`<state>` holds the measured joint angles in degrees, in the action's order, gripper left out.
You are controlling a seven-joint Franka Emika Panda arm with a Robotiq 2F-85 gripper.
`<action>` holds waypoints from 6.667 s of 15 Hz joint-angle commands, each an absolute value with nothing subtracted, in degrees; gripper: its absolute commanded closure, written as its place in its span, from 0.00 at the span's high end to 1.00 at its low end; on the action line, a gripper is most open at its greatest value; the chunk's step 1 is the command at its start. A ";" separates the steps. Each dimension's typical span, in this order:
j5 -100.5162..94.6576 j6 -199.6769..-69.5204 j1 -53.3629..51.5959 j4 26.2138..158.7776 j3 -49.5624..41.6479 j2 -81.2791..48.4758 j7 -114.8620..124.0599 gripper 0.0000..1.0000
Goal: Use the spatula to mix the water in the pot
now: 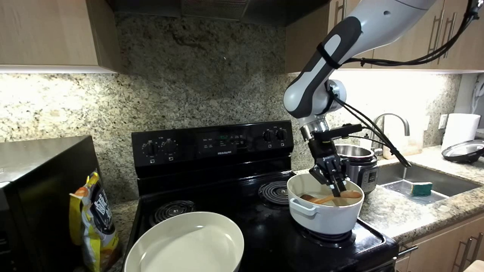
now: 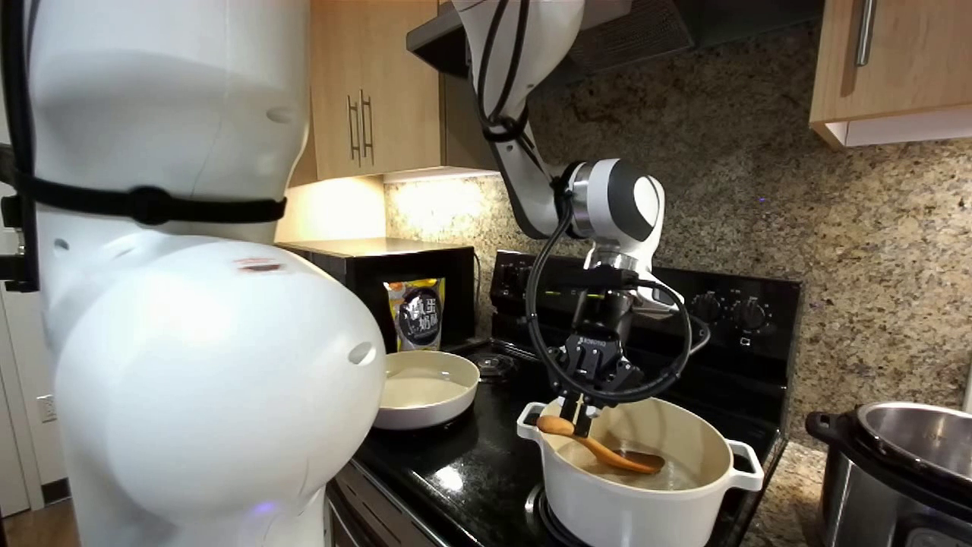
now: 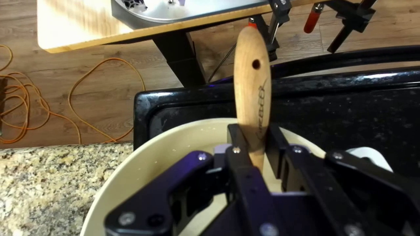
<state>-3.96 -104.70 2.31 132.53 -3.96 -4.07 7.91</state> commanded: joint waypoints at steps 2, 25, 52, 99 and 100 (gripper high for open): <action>-5.16 -104.19 4.07 131.85 -5.68 -3.58 9.67 0.07; -7.43 -91.58 1.97 123.56 -2.35 -7.58 -0.77 0.08; -5.87 -82.93 1.70 123.60 -1.19 -8.30 -6.61 0.08; -1.78 -90.14 5.60 122.70 -6.96 -10.65 3.13 0.07; -2.14 -90.19 5.40 123.18 -6.89 -10.24 3.00 0.07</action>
